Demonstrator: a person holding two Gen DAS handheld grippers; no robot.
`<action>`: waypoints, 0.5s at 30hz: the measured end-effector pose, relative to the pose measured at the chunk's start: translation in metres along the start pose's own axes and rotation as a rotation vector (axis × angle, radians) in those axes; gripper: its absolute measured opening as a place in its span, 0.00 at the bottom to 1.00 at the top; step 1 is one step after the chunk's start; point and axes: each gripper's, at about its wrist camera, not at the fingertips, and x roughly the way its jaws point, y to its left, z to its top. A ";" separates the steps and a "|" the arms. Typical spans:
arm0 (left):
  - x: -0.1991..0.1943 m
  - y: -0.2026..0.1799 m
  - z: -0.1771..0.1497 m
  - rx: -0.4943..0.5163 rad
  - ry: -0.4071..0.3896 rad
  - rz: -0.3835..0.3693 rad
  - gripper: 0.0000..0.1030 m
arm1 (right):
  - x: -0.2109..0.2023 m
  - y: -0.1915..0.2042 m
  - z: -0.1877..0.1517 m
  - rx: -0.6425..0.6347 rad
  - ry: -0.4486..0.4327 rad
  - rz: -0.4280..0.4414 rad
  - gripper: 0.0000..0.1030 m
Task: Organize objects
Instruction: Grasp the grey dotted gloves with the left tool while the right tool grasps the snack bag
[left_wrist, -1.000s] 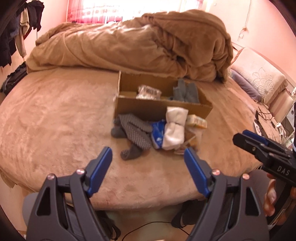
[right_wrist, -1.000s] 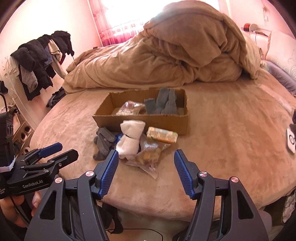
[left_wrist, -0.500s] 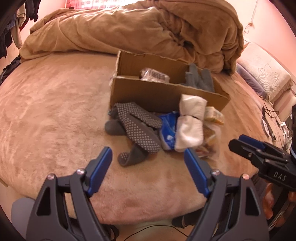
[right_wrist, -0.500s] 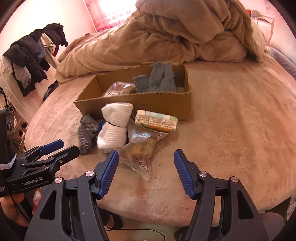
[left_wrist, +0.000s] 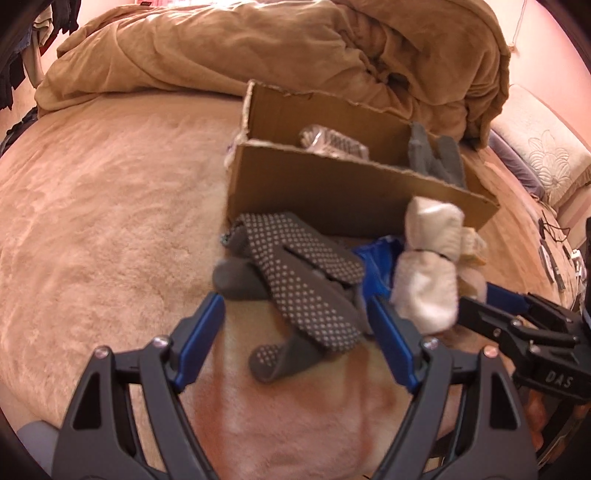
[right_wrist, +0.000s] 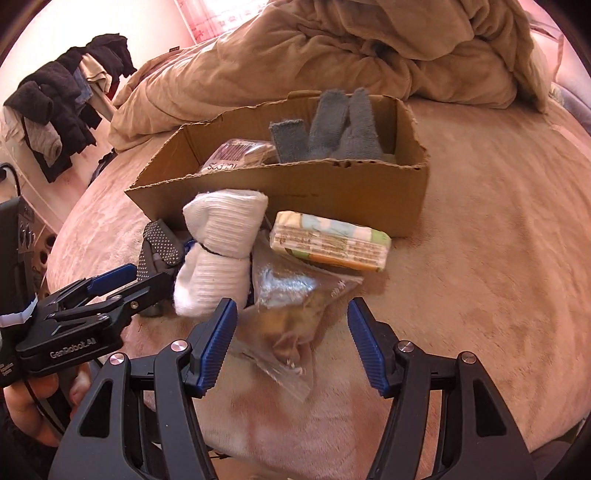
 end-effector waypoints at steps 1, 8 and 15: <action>0.002 0.001 0.000 -0.002 0.003 0.001 0.76 | 0.002 0.002 0.001 -0.003 0.002 0.004 0.64; 0.006 0.007 -0.004 -0.001 0.003 -0.021 0.52 | 0.016 0.001 0.000 0.013 0.026 0.041 0.64; -0.002 -0.003 -0.008 0.045 -0.007 -0.050 0.31 | 0.012 0.003 0.000 -0.006 0.022 0.059 0.49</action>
